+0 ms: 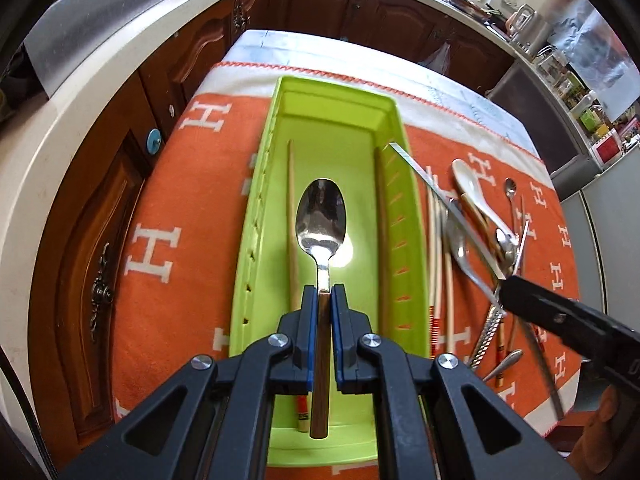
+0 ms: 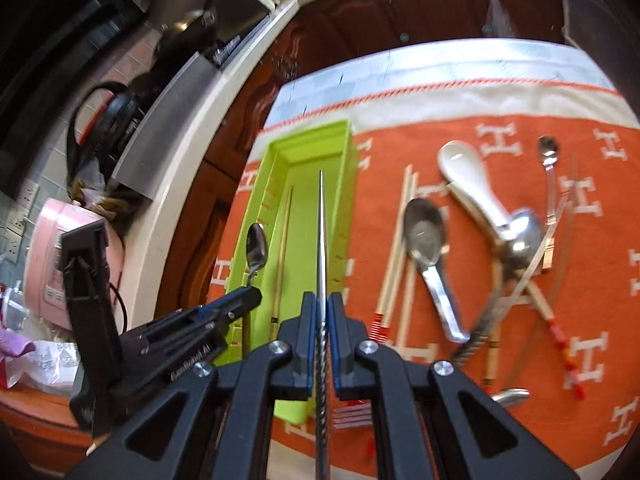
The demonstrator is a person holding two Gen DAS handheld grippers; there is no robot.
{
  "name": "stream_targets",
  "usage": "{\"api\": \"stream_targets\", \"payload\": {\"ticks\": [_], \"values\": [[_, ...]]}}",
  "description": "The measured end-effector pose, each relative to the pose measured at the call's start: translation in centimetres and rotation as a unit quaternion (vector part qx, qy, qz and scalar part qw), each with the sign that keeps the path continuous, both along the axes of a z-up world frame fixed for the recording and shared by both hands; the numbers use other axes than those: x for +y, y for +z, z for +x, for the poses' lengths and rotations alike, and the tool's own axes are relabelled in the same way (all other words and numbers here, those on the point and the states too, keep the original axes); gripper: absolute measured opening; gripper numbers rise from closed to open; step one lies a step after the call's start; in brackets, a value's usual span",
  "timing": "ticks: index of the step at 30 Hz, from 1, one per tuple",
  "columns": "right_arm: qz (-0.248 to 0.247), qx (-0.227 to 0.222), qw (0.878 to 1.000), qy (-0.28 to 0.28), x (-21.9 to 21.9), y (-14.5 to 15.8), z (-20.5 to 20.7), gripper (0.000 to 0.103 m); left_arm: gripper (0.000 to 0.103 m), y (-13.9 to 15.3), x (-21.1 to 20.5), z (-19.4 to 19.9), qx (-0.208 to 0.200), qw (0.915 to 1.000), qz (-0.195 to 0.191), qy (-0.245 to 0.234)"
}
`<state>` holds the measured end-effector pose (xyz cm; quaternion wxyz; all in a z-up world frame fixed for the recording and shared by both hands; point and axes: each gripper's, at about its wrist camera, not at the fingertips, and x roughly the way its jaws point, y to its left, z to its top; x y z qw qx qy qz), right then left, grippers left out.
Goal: Organize utensils
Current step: 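Lower both spoons into the green tray and open both tools, then move both tools back over the utensil pile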
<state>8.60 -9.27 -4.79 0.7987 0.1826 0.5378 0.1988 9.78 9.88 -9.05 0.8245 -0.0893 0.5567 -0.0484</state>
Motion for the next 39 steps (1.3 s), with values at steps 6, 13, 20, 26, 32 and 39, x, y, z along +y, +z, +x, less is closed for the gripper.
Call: {"api": "stream_targets", "payload": {"ticks": [6, 13, 20, 26, 32, 39], "values": [[0.015, 0.026, 0.999, -0.010, 2.5, -1.9, 1.1, 0.006, 0.004, -0.3, 0.9, 0.1, -0.005, 0.9999, -0.009, 0.004], [0.014, 0.043, 0.999, -0.006, 4.2, -3.2, 1.5, 0.007, 0.008, 0.3, 0.9, -0.2, -0.013, 0.9998, -0.015, 0.003], [0.013, 0.047, 0.999, 0.008, 3.9, -3.3, 0.8, 0.007, 0.013, 1.8, 1.1, -1.4, -0.030, 0.9995, -0.012, 0.009], [0.008, 0.049, 0.999, 0.012, 3.2, -3.3, 0.1, 0.007, 0.021, 2.6, 1.2, -1.8, -0.035, 0.9992, -0.004, 0.018], [0.003, 0.036, 0.999, 0.021, 2.5, -2.7, -0.9, 0.007, 0.021, 1.7, 1.2, -2.0, -0.017, 0.9996, 0.000, 0.025], [-0.010, 0.010, 1.000, 0.008, -0.5, -1.6, -2.1, 0.007, 0.028, 2.1, -1.1, -2.6, -0.019, 0.9998, 0.000, 0.001]]}}
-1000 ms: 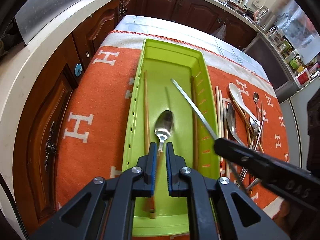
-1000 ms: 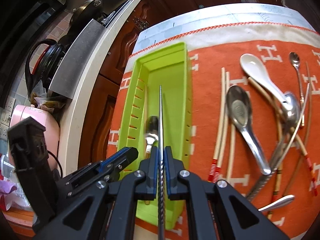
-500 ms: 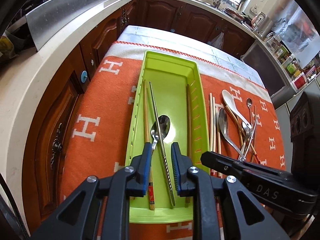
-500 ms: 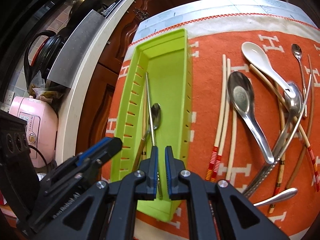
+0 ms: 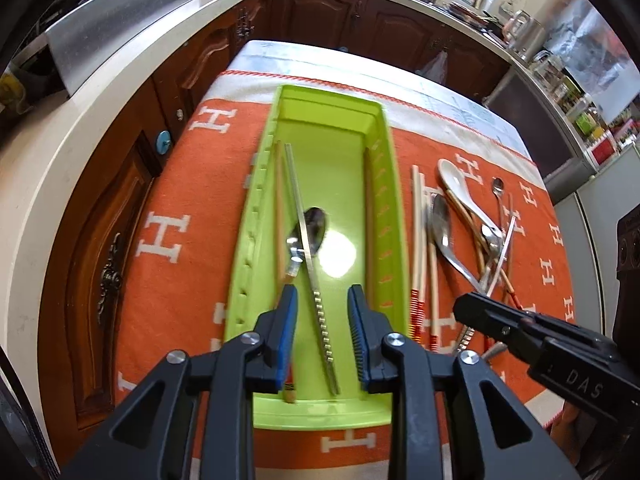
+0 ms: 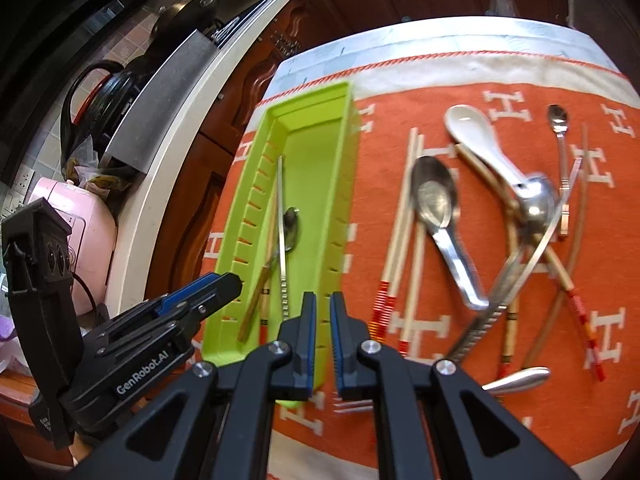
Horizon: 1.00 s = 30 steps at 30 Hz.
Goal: Organize utensils
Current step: 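Move both tools back over the utensil pile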
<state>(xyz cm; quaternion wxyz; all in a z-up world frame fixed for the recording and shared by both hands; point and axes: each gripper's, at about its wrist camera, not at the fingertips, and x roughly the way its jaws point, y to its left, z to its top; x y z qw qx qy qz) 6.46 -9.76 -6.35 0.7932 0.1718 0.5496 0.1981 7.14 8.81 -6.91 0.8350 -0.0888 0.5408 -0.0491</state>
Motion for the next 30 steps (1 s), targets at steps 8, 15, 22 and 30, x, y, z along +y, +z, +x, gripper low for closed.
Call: {"api": "stream_targets", "payload": {"ticks": [8, 15, 22, 30], "values": [[-0.022, -0.025, 0.999, -0.028, -5.2, 0.4, -1.6, 0.007, 0.047, 1.4, -4.7, -0.7, -0.020, 0.9987, 0.011, -0.046], [-0.029, -0.033, 0.997, -0.060, -10.2, -0.1, -2.2, 0.007, 0.047, 1.1, -9.0, -0.7, -0.014, 0.9961, 0.012, -0.087], [-0.028, -0.035, 0.995, -0.086, -13.8, -1.0, -2.1, 0.007, 0.047, -0.1, -13.7, -0.2, -0.005, 0.9901, 0.009, -0.140], [-0.012, -0.024, 0.995, -0.097, -16.2, -2.8, -2.0, 0.007, 0.044, -1.2, -18.3, 1.3, -0.003, 0.9794, 0.035, -0.199]]}}
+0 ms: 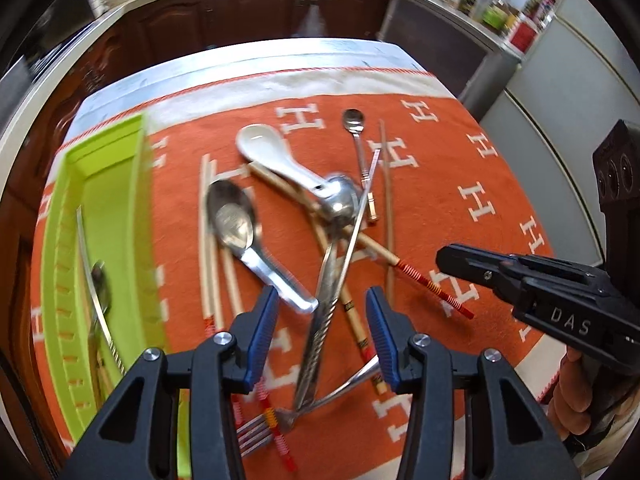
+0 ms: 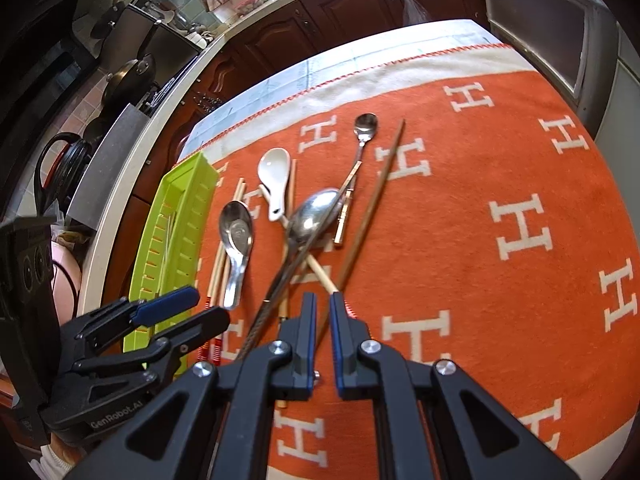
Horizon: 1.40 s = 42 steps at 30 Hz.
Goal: Organize utensils
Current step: 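Move both tools back over the utensil pile, then grasp a wooden chopstick with the left tool and lift it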
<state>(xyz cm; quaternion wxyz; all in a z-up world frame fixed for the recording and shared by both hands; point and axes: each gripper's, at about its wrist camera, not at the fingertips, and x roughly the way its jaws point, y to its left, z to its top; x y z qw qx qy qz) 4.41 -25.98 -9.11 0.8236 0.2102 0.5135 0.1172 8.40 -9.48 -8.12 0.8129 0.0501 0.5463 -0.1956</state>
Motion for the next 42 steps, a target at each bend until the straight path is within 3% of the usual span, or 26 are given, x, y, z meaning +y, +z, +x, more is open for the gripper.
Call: {"api": "stream_targets", "payload": {"ticks": [3, 11, 22, 32, 34, 42], "values": [[0.008, 0.004, 1.000, -0.006, -0.8, -0.6, 0.2, 0.007, 0.043, -0.5, -1.7, 0.8, 0.000, 0.9997, 0.011, -0.021], [0.026, 0.009, 0.999, -0.019, -2.8, -1.8, 0.6, 0.007, 0.021, -2.9, -3.8, 3.5, 0.038, 0.9984, 0.018, -0.038], [0.044, 0.019, 0.999, -0.020, -3.6, -3.1, 1.0, 0.007, 0.013, -3.9, -5.1, 4.1, 0.046, 0.9970, 0.034, -0.052], [0.051, 0.018, 0.998, -0.020, -3.9, -3.2, 1.1, 0.007, 0.012, -5.1, -5.8, 3.9, 0.057, 0.9947, 0.054, -0.067], [0.050, 0.017, 0.998, -0.018, -3.9, -3.2, 1.0, 0.007, 0.008, -5.1, -5.8, 3.8, 0.052, 0.9946, 0.059, -0.068], [0.043, 0.011, 0.999, 0.013, -2.4, -2.8, 1.2, 0.007, 0.003, -3.5, -3.9, 3.9, 0.056, 0.9979, 0.016, -0.028]]}}
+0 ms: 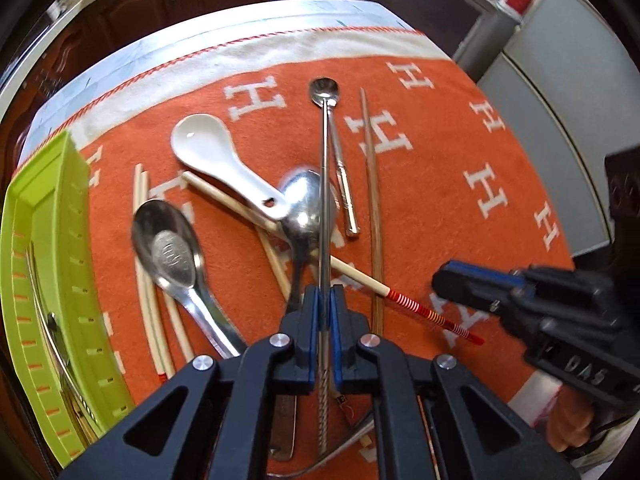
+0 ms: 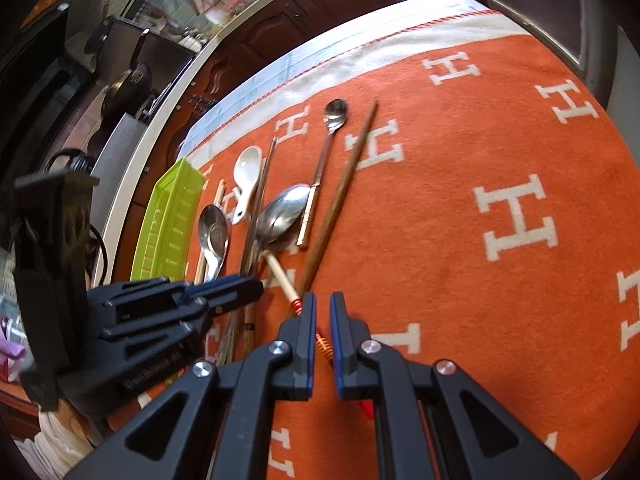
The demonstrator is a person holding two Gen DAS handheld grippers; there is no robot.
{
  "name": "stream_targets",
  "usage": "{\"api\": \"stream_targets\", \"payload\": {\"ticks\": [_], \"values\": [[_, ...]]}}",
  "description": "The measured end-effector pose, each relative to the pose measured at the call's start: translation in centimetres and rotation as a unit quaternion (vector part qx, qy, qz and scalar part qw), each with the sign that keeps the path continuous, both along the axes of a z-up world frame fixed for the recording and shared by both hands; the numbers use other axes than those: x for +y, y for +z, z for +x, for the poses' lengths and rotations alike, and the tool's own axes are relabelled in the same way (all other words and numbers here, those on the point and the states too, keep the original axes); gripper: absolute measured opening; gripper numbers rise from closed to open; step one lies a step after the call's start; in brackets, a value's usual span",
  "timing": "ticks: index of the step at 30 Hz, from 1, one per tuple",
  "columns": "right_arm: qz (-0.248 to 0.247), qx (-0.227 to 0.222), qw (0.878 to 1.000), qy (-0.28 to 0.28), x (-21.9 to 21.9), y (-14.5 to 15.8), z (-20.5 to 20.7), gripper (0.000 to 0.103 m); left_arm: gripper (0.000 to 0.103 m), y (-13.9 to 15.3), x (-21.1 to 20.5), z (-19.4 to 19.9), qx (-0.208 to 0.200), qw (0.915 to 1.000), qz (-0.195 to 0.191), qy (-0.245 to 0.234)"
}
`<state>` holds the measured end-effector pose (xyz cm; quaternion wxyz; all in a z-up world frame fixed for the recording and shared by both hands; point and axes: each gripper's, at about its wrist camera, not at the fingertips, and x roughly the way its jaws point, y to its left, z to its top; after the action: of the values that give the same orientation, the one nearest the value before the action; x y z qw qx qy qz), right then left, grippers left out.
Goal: Organize utensils
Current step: 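Grasp a wooden chopstick with the left tool and lift it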
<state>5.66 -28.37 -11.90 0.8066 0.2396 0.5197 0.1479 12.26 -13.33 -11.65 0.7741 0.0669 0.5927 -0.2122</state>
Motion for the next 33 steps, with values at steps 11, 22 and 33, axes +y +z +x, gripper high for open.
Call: {"api": "stream_targets", "payload": {"ticks": [11, 22, 33], "values": [[-0.051, -0.016, 0.995, 0.087, 5.0, 0.1, 1.6, 0.007, 0.003, 3.5, 4.2, -0.2, 0.005, 0.9968, -0.057, 0.056], [-0.103, -0.007, 0.988, 0.114, 6.9, -0.8, 3.0, 0.000, 0.003, 6.1, 6.5, -0.4, -0.011, 0.9927, -0.091, 0.078], [-0.105, -0.031, 0.987, 0.121, 5.9, 1.9, 0.6, 0.000, 0.003, 6.7, 8.2, -1.7, -0.007, 0.9899, -0.109, 0.090]]}}
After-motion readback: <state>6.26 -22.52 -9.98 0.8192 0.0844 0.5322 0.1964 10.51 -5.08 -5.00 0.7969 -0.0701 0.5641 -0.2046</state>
